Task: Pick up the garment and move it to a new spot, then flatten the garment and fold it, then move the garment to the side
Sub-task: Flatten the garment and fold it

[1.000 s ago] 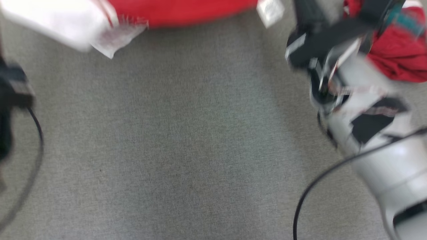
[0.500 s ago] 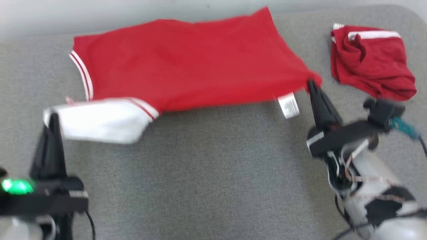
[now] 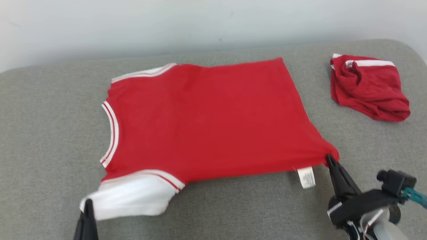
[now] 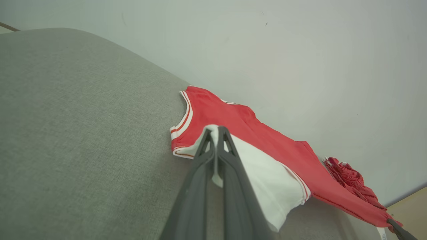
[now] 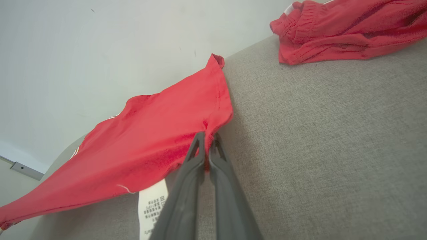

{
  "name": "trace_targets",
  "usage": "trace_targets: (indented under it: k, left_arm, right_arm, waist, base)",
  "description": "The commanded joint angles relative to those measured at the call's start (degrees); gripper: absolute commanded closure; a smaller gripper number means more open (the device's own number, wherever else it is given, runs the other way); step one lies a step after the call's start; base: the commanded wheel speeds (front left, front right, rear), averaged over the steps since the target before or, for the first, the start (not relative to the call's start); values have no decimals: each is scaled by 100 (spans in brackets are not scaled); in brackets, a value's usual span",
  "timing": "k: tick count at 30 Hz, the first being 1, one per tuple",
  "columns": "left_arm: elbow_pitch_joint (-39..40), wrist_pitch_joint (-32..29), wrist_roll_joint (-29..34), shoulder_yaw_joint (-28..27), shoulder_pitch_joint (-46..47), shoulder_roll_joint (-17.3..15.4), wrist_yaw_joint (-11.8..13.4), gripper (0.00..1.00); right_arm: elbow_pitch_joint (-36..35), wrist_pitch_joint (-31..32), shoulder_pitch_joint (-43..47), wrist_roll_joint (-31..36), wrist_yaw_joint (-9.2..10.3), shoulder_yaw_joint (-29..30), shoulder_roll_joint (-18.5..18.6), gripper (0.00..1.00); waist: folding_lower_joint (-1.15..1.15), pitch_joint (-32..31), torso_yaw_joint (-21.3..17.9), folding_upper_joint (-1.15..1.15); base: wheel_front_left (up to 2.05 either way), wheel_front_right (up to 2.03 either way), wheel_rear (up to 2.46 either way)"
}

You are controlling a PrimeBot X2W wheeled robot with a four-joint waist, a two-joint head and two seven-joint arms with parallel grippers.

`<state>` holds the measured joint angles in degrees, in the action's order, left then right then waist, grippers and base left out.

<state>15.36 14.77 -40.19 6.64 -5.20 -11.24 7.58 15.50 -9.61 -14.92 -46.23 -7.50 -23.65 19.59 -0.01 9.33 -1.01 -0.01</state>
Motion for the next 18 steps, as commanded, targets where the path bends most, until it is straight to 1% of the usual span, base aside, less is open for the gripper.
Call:
trace_targets:
  k: [1,5,11,13,15,18]
  left_arm:
    - [-44,46,65,2,-191,85,-45,100]
    - [-96,47,110,-19,-507,293,-136,100]
    - [-285,47,117,41,-807,419,-287,100]
    - [-359,47,155,24,-779,452,-339,100]
    - [-446,47,183,1,-705,480,-383,100]
    - [-549,47,282,7,-557,463,-459,100]
  right_arm:
    - [-132,130,249,105,2,145,8,100]
    - [-521,531,805,331,2,501,-81,100]
    - [-1074,1133,1550,608,2,1033,-309,100]
    - [-1188,1245,1650,767,2,1158,-370,100]
    - [-1260,1364,1716,815,1,1194,-531,100]
    - [-1343,1479,1713,982,1,1231,-617,100]
  waist:
    - [1,-145,105,1]
    - [1,-202,163,1]
    - [1,-189,234,1]
    - [1,-173,241,1]
    - [1,-169,237,1]
    - [1,-169,222,1]
  base:
    - [0,0,0]
    - [0,0,0]
    - [0,0,0]
    - [0,0,0]
    - [0,0,0]
    - [0,0,0]
